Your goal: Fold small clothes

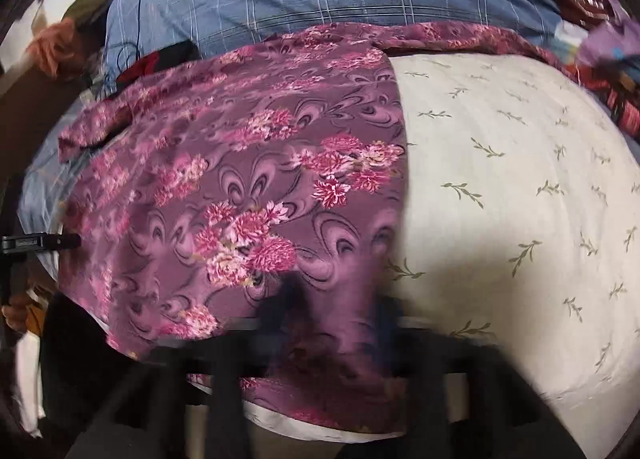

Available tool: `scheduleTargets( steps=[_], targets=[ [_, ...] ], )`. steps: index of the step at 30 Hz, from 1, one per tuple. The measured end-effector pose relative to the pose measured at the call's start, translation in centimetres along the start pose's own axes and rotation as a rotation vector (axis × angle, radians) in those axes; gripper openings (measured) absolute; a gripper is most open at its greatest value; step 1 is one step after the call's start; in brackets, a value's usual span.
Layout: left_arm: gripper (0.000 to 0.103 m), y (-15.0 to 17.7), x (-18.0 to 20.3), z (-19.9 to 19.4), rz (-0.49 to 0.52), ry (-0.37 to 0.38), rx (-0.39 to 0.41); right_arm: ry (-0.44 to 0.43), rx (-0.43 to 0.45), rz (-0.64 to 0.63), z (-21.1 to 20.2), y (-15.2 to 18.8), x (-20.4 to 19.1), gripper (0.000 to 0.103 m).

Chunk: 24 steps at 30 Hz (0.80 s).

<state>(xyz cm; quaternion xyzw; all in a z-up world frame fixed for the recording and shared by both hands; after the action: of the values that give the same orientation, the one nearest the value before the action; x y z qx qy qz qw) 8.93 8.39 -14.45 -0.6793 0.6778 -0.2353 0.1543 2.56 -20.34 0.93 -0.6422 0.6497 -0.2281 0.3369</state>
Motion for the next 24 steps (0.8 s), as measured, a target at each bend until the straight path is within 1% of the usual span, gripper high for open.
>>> scheduleTargets(
  steps=[1,2,3,4,5,7,9,10,12,15,16,18,19,21,22,23,24],
  targets=[
    [0.08,-0.1,0.5,-0.2,0.008,0.007,0.019,-0.003,0.005,-0.007,0.0,0.0,0.0,0.011],
    [0.057,-0.3,0.9,-0.5,0.028,0.0,0.037,-0.01,0.012,-0.003,-0.2,-0.2,0.2,0.006],
    [0.041,-0.5,1.4,-0.8,0.05,-0.003,0.043,-0.026,0.015,0.005,-0.3,-0.2,0.3,0.006],
    [0.013,-0.6,1.7,-1.0,0.05,0.014,0.035,-0.043,0.02,0.013,-0.6,-0.4,0.4,0.005],
    [0.005,-0.6,1.9,-1.2,0.035,0.04,0.019,-0.052,0.026,0.019,-1.0,-0.7,0.5,0.005],
    [0.004,-0.4,1.7,-2.2,0.015,0.046,0.013,-0.07,0.071,0.038,-2.9,-2.0,1.0,0.004],
    [0.005,-0.4,1.4,-2.9,0.008,0.047,0.019,-0.055,0.122,0.06,-5.2,-3.3,2.6,0.003],
    [0.005,0.0,1.0,-2.6,-0.001,0.048,0.005,-0.049,0.118,0.079,-5.3,-3.4,3.4,0.003],
    [0.006,0.7,0.2,-1.6,-0.009,0.039,-0.045,-0.012,0.071,0.101,-4.4,-2.4,5.3,0.001],
    [0.006,1.0,0.3,-1.8,0.039,0.029,-0.046,0.004,-0.037,0.145,-1.9,0.6,6.8,0.002],
    [0.007,0.8,0.6,-2.4,0.063,0.044,-0.047,-0.011,-0.046,0.166,-1.7,0.8,6.8,0.002],
    [0.009,0.2,0.6,-3.6,0.094,0.065,-0.032,-0.025,-0.03,0.187,-2.1,0.1,6.8,0.005],
    [0.013,-0.3,0.5,-4.2,0.109,0.068,-0.018,-0.035,-0.028,0.201,-2.4,-0.6,6.8,0.009],
    [0.032,-2.6,-0.1,-5.1,0.131,0.05,0.029,-0.048,0.023,0.234,-3.0,-3.0,7.3,0.011],
    [0.056,-3.8,-0.5,-5.3,0.135,0.035,0.056,-0.053,0.044,0.247,-2.9,-3.9,7.3,0.018],
    [0.072,-5.5,-0.9,-5.1,0.131,0.015,0.088,-0.058,0.061,0.26,-2.6,-5.1,7.6,0.03],
    [0.074,-7.4,-1.1,-4.5,0.117,-0.008,0.118,-0.054,0.081,0.273,-2.3,-6.3,8.0,0.036]
  ],
)
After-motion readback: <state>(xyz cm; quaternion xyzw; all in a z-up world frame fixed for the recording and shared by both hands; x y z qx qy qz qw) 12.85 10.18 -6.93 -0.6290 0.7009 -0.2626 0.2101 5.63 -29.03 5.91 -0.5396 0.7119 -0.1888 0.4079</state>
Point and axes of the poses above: each gripper's, at about its wrist camera, not at the fingertips, and z roughly the way its jaws point, x to its right, y to its underside, the point moved 10 cm from there along z, roughly the way its jaws point, and after that the axes turned 11 degrees about x, right-handed, at the moved point
